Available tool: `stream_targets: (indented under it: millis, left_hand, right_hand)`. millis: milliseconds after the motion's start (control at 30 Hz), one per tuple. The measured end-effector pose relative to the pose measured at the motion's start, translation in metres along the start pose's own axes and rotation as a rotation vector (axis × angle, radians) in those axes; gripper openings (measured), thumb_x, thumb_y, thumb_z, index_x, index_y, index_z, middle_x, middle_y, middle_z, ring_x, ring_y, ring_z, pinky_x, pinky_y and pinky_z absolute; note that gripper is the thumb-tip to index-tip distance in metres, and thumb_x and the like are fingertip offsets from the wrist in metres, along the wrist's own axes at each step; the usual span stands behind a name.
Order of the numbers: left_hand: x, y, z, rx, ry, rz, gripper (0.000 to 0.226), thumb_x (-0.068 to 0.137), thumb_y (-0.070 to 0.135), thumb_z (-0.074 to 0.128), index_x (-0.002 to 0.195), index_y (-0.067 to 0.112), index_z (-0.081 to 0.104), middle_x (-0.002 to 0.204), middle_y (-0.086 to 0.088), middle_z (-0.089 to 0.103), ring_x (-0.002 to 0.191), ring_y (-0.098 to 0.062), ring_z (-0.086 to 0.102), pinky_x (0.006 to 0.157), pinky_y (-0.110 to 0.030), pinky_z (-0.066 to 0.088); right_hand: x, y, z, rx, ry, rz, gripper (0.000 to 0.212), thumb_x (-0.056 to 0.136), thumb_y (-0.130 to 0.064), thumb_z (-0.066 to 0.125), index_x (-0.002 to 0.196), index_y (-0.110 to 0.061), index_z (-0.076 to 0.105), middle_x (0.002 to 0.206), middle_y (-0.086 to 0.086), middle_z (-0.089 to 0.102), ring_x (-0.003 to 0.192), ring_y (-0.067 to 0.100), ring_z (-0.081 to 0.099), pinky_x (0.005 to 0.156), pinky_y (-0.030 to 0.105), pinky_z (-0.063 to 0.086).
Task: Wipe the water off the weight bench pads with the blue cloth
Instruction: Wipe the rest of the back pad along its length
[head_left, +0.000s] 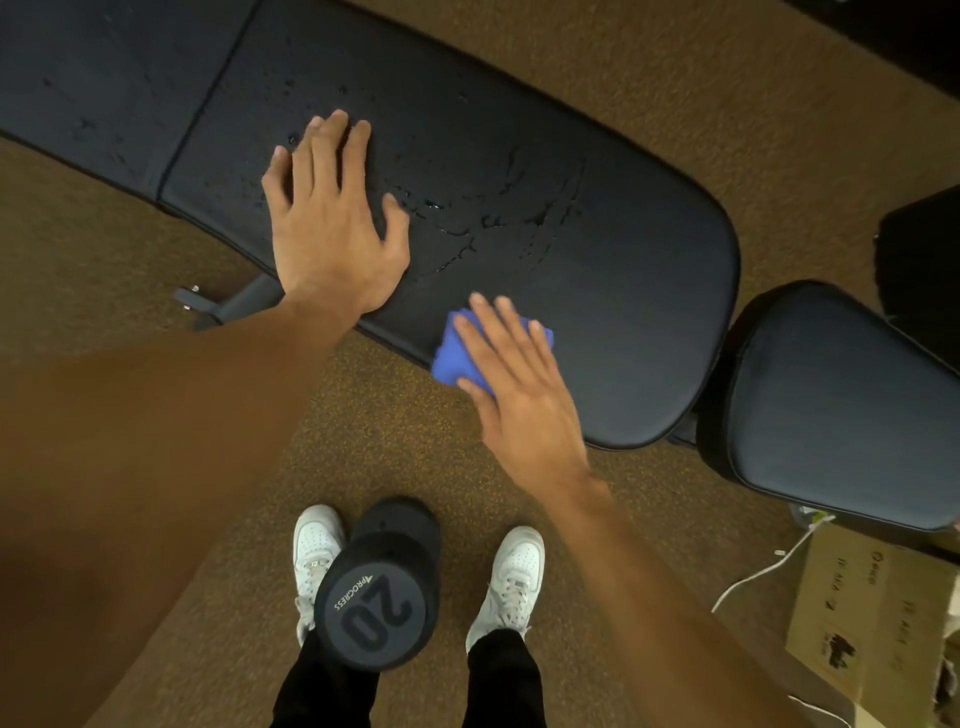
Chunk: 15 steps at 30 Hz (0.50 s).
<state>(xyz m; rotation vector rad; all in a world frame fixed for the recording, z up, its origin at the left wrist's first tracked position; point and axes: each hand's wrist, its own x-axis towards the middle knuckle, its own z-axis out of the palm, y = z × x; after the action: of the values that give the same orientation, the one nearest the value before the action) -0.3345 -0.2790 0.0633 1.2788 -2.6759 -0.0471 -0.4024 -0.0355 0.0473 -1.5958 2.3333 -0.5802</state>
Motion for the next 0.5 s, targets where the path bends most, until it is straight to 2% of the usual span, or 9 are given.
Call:
stream_targets:
  millis: [133,200,267,400,500]
  left_hand:
    - [0.006,0.0,0.001,0.047,-0.042,-0.002,0.07,0.102,0.047,0.038,0.162,0.011,0.035,0.164,-0.018,0.037,0.15,-0.038,0.035,0.127,-0.058,0.022]
    - [0.01,0.005,-0.001,0.07,-0.039,-0.029,0.067,0.099,0.047,0.04,0.152,0.006,0.043,0.153,-0.02,0.043,0.139,-0.041,0.041,0.121,-0.059,0.027]
    - [0.015,0.012,-0.002,0.066,-0.029,-0.071,0.064,0.098,0.048,0.041,0.145,0.006,0.046,0.146,-0.02,0.046,0.133,-0.042,0.043,0.117,-0.058,0.029]
    - [0.013,0.016,0.002,0.057,-0.004,-0.072,0.067,0.102,0.052,0.037,0.156,0.013,0.039,0.154,-0.016,0.043,0.141,-0.038,0.041,0.123,-0.057,0.025]
    - [0.014,0.014,0.004,0.033,-0.005,-0.066,0.07,0.104,0.054,0.035,0.162,0.014,0.034,0.163,-0.014,0.037,0.151,-0.036,0.034,0.126,-0.06,0.019]
  right_hand:
    - [-0.005,0.042,-0.019,0.016,0.099,0.354,0.056,0.114,-0.036,0.039,0.166,-0.019,0.027,0.176,-0.001,0.015,0.164,0.02,0.003,0.131,0.054,0.014]
    - [0.017,0.049,-0.02,0.016,0.147,0.419,0.056,0.114,-0.036,0.039,0.165,-0.017,0.029,0.176,0.001,0.016,0.164,0.023,0.005,0.131,0.053,0.013]
    - [0.039,0.045,-0.018,0.002,0.143,0.379,0.057,0.114,-0.038,0.038,0.166,-0.016,0.028,0.176,0.003,0.015,0.164,0.024,0.004,0.132,0.052,0.01]
    - [0.025,0.042,-0.019,-0.05,0.025,0.137,0.059,0.113,-0.039,0.041,0.166,-0.017,0.027,0.176,0.002,0.016,0.164,0.02,0.006,0.133,0.05,0.011]
    - [0.012,0.058,-0.026,-0.067,0.058,0.195,0.058,0.113,-0.037,0.042,0.166,-0.017,0.029,0.175,0.0,0.019,0.164,0.02,0.007,0.132,0.048,0.013]
